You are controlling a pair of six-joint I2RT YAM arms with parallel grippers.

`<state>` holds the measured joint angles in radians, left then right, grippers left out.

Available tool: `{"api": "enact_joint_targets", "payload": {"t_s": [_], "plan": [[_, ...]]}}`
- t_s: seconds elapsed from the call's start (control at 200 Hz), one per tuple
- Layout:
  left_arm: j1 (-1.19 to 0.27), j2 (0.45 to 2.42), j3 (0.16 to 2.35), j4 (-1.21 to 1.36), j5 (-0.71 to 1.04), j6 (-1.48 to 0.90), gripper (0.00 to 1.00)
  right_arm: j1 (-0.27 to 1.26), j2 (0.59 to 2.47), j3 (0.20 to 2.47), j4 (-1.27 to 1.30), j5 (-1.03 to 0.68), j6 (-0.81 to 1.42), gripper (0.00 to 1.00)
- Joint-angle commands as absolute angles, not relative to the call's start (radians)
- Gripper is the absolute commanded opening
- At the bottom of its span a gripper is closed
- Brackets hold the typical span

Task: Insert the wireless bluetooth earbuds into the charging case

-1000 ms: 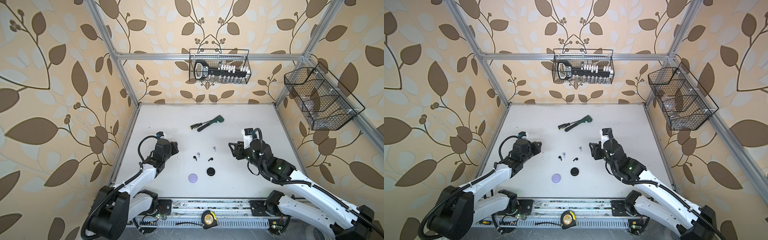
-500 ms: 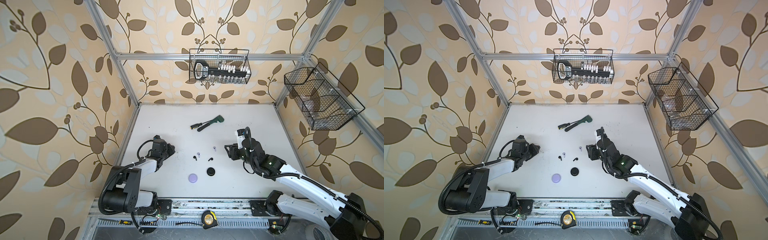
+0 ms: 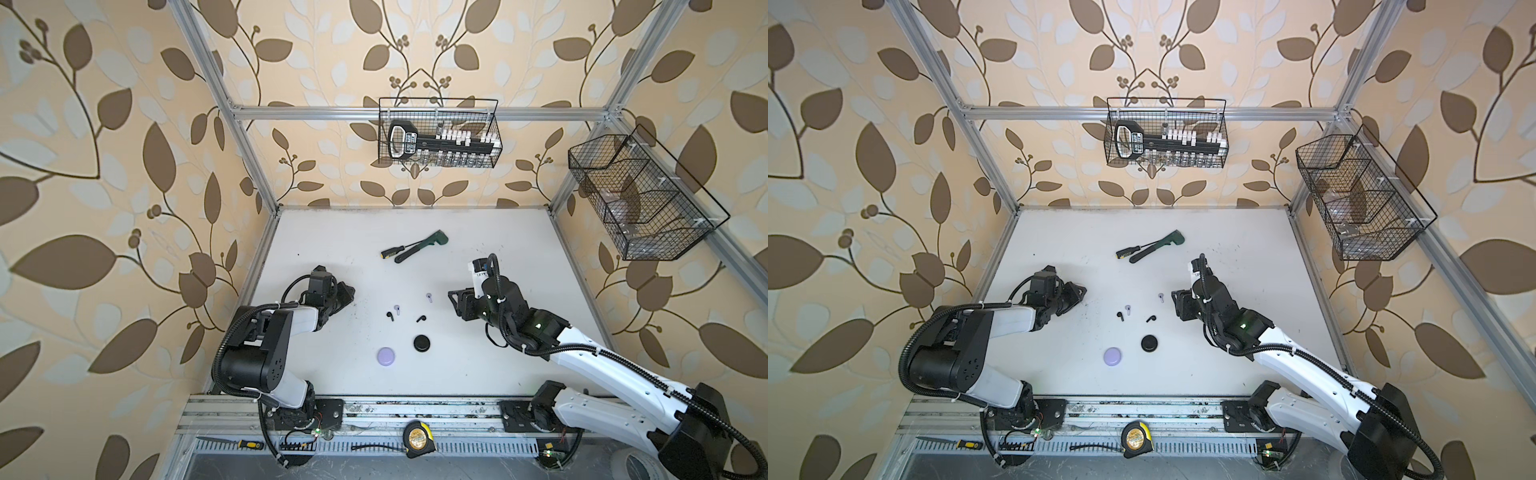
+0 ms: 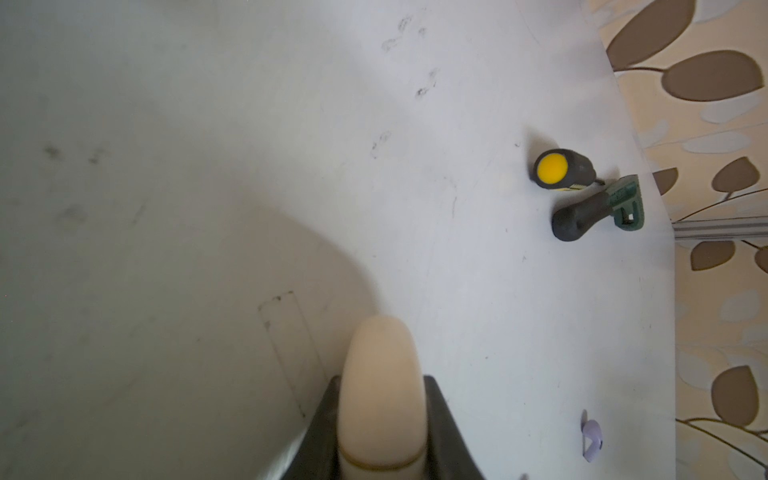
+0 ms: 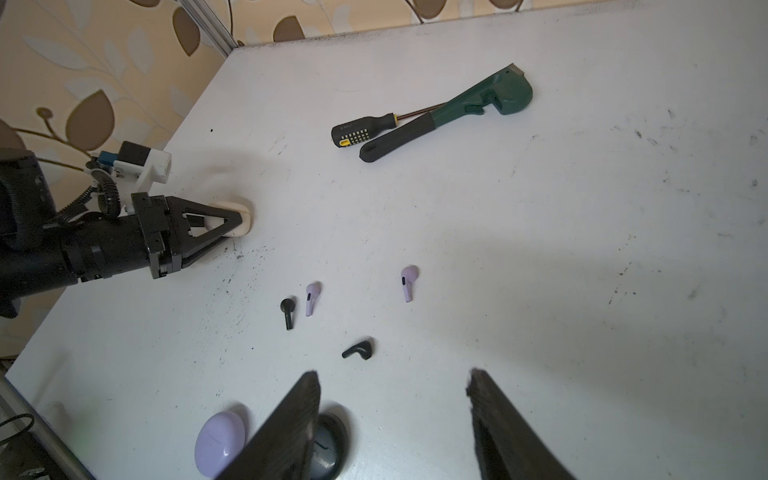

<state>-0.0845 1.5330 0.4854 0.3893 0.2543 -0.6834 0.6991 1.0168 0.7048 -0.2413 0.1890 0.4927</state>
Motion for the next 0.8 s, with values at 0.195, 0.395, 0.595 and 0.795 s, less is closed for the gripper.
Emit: {"api": "enact_joint_targets", "payload": {"t_s": [0.195, 0.395, 0.595, 0.795], "plan": [[-0.064, 1.531, 0.502, 0.347, 0.23, -0.675, 0.08, 0.696, 1.025, 0.718, -0.233, 0.178, 0.494, 0.59], [-0.063, 1.508, 0.5, 0.331, 0.224, -0.671, 0.26, 0.695, 1.032, 0.719, -0.235, 0.179, 0.492, 0.58], [-0.063, 1.506, 0.522, 0.304, 0.222, -0.661, 0.43, 0.693, 1.033, 0.722, -0.238, 0.197, 0.487, 0.59], [-0.058, 1.461, 0.557, 0.237, 0.184, -0.633, 0.7, 0.691, 1.035, 0.722, -0.241, 0.222, 0.469, 0.59]]}}
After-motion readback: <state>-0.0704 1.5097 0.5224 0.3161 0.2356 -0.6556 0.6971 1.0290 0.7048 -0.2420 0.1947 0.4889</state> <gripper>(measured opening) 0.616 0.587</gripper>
